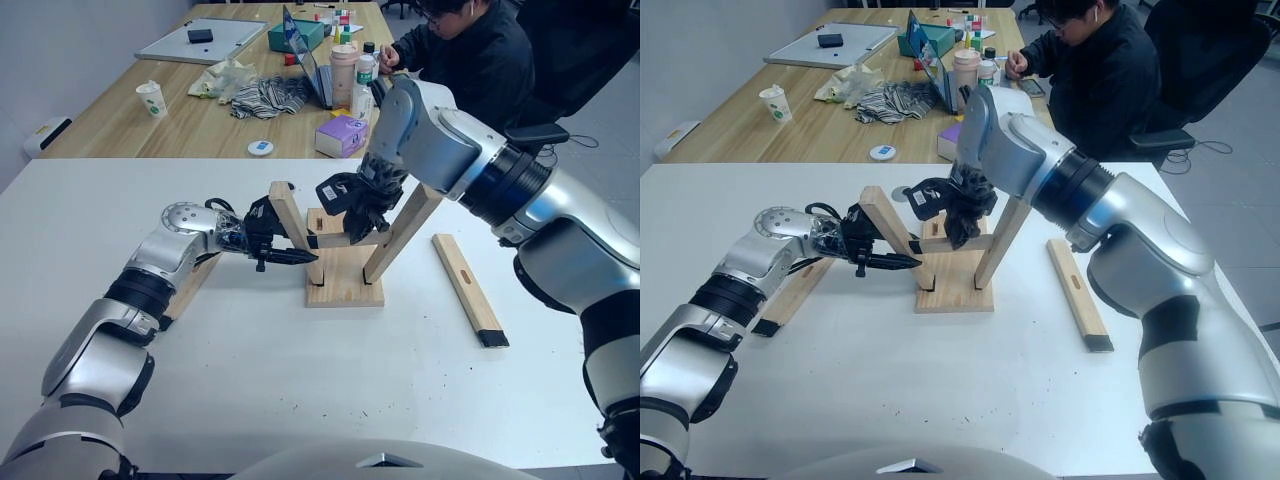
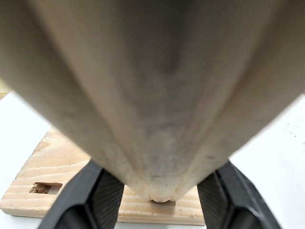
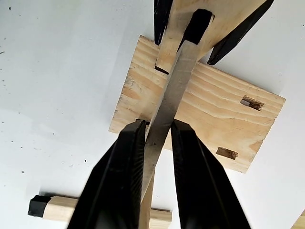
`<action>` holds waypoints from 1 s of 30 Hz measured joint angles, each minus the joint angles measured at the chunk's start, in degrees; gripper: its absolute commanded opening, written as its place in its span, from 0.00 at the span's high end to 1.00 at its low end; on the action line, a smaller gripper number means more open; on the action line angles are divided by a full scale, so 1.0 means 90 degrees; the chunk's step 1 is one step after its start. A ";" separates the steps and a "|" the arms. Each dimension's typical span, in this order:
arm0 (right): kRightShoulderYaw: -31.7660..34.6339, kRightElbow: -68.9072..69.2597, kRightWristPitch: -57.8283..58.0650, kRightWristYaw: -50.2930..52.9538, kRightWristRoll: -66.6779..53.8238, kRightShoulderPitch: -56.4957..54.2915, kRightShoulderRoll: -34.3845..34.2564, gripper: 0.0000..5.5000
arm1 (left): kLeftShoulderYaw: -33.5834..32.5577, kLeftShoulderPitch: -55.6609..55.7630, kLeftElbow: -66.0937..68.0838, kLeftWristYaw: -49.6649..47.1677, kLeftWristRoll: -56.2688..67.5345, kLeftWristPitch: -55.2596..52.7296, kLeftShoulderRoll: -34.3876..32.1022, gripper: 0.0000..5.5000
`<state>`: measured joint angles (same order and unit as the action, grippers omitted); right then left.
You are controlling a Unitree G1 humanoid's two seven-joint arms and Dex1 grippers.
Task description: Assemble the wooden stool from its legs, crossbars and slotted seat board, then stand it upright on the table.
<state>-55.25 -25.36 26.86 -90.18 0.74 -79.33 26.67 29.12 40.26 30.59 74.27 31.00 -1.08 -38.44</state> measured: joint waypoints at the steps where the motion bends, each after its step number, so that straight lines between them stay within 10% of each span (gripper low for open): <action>1: 0.0086 0.0141 0.0000 0.0107 -0.0007 0.0151 0.0104 0.87 | 0.0012 0.0026 -0.0003 0.0003 -0.0003 0.0000 0.0000 0.63; 11: 0.0782 0.1298 0.0513 0.0599 0.0357 0.1058 0.0423 0.88 | 0.0278 0.0292 0.0086 0.0061 -0.0140 -0.0080 -0.0010 0.63; 18: 0.1581 0.1984 0.1182 0.0719 0.0144 0.1457 0.0393 0.65 | 0.0289 0.0318 0.0037 0.0192 -0.0137 -0.0081 -0.0057 0.63; 30: 0.5199 0.1626 0.2323 0.2091 -0.1230 0.1216 0.0813 0.45 | 0.0285 0.0205 -0.0114 -0.0022 -0.0130 -0.0140 -0.0058 0.63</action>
<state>-8.46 -10.72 47.76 -71.36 -10.34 -68.39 33.99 31.68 42.10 29.56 74.07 29.84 -2.34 -38.96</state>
